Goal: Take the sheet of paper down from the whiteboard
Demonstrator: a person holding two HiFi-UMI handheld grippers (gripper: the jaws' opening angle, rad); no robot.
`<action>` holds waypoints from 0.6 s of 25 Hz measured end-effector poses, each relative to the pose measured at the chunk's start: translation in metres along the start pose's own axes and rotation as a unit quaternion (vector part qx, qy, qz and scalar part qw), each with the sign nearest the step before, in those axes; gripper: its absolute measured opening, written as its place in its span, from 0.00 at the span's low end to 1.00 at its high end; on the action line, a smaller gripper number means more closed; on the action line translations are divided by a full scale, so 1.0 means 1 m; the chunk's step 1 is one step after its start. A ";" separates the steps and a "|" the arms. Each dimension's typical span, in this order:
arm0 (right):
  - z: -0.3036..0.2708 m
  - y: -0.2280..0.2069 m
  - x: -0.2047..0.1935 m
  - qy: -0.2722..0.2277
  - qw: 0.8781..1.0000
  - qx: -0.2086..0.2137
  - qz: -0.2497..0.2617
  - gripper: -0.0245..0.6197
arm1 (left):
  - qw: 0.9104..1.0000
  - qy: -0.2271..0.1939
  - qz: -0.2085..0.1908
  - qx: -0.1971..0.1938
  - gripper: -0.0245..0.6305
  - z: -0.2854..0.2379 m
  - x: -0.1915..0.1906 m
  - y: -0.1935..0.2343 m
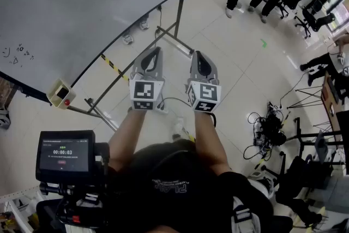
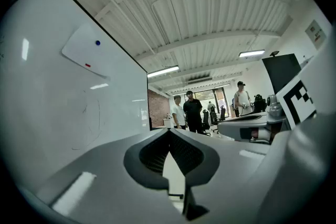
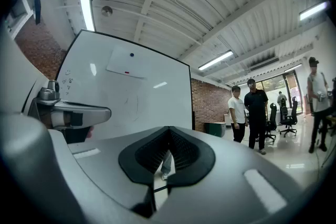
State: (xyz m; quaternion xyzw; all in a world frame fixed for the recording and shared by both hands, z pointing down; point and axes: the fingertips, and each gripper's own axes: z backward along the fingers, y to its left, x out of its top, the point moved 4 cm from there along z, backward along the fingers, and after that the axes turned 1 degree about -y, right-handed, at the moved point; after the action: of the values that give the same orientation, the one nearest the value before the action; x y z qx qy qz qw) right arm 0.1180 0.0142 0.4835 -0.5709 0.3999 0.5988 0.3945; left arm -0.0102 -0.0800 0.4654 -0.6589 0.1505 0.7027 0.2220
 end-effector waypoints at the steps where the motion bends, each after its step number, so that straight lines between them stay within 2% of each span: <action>1: -0.006 -0.002 0.002 0.003 1.000 0.003 0.001 0.06 | 1.000 0.000 0.001 0.002 0.04 -0.006 0.002 0.001; 10: -0.099 -0.069 -0.005 0.011 0.999 0.053 -0.005 0.06 | 0.999 0.023 -0.004 0.041 0.04 -0.111 -0.010 -0.003; 15: -0.134 -0.053 -0.004 0.013 0.995 0.101 -0.015 0.06 | 0.997 0.041 -0.014 0.064 0.04 -0.126 -0.013 0.013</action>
State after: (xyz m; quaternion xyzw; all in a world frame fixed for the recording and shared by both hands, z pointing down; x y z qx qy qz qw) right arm 0.2169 -0.0907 0.4827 -0.5420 0.4546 0.5418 0.4539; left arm 0.0918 -0.1557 0.4659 -0.6735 0.1950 0.6611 0.2672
